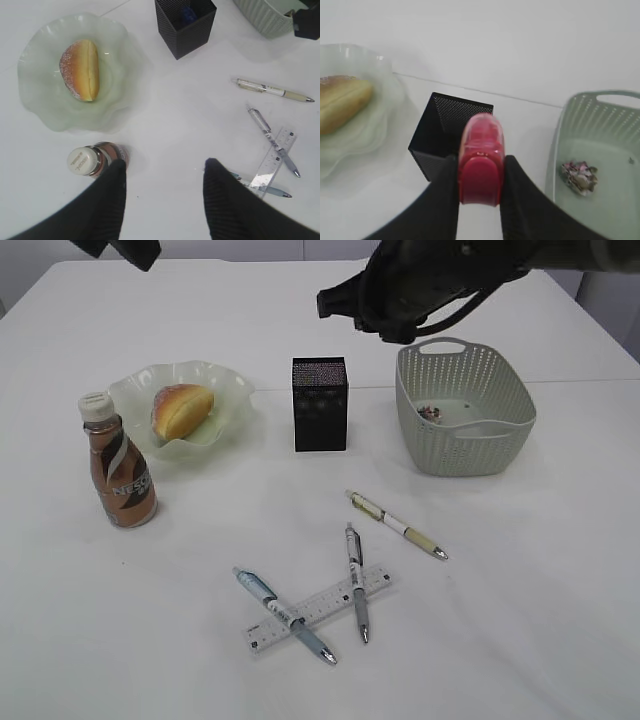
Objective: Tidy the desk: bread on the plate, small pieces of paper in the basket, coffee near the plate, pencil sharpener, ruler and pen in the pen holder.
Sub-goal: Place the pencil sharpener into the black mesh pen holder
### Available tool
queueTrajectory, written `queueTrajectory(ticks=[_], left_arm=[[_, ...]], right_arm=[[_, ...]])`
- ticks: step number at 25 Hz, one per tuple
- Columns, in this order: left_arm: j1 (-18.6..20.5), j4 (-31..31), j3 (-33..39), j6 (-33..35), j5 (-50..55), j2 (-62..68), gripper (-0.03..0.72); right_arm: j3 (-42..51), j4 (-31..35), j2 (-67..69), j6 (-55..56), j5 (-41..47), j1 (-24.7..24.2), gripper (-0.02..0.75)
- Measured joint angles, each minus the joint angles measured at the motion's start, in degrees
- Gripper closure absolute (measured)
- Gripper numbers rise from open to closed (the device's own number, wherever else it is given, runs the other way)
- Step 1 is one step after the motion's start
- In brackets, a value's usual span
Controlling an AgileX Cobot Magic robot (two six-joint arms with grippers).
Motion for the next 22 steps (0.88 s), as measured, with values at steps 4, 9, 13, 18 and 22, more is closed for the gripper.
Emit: queueTrajectory(ticks=[4,9,13,18,22], left_arm=[[0.0,0.0,0.0,0.0,0.0,0.0,0.328],[0.0,0.22,0.0,0.0,0.0,0.0,0.328],[0.0,1.56,0.0,0.1,0.0,0.0,0.328],[0.0,1.93,0.0,0.21,0.0,0.0,0.328],[0.0,2.06,0.0,0.21,0.0,0.0,0.328]], right_arm=[[0.0,-2.17,2.31,0.28,-5.45,0.0,0.57],[0.0,-3.86,5.32,1.05,-11.82,-0.6,0.57],[0.0,-4.81,7.07,1.16,-17.45,-1.88,0.571],[-0.05,-7.82,9.05,1.28,-23.47,-2.89,0.571],[-1.69,-9.48,10.85,1.28,-26.72,-3.81,0.572]])
